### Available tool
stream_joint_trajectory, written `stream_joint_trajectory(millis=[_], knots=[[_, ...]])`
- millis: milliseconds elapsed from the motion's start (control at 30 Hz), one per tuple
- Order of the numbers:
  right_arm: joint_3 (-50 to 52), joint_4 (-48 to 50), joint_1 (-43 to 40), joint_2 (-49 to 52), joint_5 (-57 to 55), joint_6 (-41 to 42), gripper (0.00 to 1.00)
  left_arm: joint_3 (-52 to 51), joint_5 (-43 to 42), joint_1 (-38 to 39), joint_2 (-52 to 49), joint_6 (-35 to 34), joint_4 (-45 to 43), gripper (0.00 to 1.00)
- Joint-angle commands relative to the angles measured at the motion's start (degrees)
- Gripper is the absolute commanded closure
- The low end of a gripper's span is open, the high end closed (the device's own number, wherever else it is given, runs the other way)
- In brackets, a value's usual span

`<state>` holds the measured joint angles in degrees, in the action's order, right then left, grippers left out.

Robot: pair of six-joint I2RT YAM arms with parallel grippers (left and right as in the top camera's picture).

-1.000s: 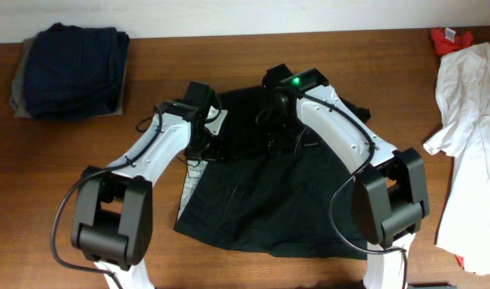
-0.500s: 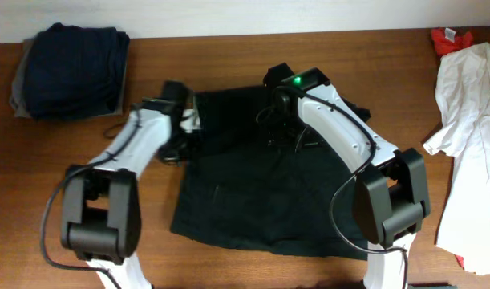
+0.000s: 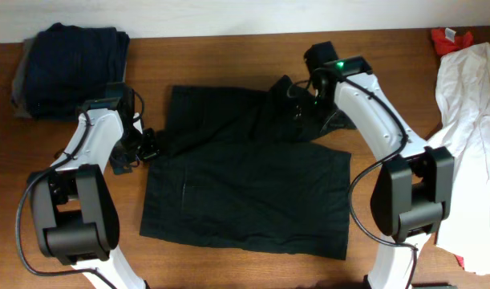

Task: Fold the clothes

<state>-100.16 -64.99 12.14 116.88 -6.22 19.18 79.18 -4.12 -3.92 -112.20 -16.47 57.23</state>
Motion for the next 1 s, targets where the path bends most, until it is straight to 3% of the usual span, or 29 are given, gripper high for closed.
stream_joint_trajectory(millis=[0, 100, 267, 600, 733, 767, 800, 867, 900, 967], knots=[[0.20, 3.08, -3.54, -2.29, -4.33, -3.67, 0.02, -0.28, -0.70, 0.11, -0.44, -0.44, 0.39, 0.01], [0.22, 6.54, -8.09, -1.20, -0.26, -14.40, 0.01, -0.28, -0.55, 0.11, -0.44, -0.44, 0.31, 0.01], [0.24, 7.98, -11.69, 1.79, 5.64, -23.58, 0.01, -0.28, -0.55, 0.11, -0.46, -0.46, -0.37, 0.01], [0.42, 9.97, -10.82, 6.23, 17.25, -26.05, 0.05, -0.28, -0.55, 0.11, -0.46, -0.44, -0.81, 0.01], [0.42, 10.43, -9.88, 8.55, 15.87, -26.05, 0.09, -0.28, -0.55, 0.11, -0.46, -0.44, -0.81, 0.01], [0.42, 10.51, -9.73, 8.96, 14.69, -26.01, 0.17, -0.28, -0.55, 0.11, -0.46, -0.44, -0.79, 0.01], [0.42, 10.51, -9.64, 8.98, 13.66, -25.99, 0.37, -0.28, -0.55, 0.11, -0.46, -0.44, -0.81, 0.01], [0.31, 10.64, -9.64, 8.94, 10.34, -24.65, 0.60, -0.28, -0.55, 0.11, -0.46, -0.44, -0.83, 0.01], [0.04, 10.69, -9.66, 8.94, 7.37, -22.77, 0.77, -0.28, -0.55, 0.11, -0.46, -0.44, -0.85, 0.01], [-0.15, 10.80, -9.92, 8.94, 2.78, -19.32, 0.96, -0.28, -0.52, 0.11, -0.46, -0.44, -0.83, 0.01]])
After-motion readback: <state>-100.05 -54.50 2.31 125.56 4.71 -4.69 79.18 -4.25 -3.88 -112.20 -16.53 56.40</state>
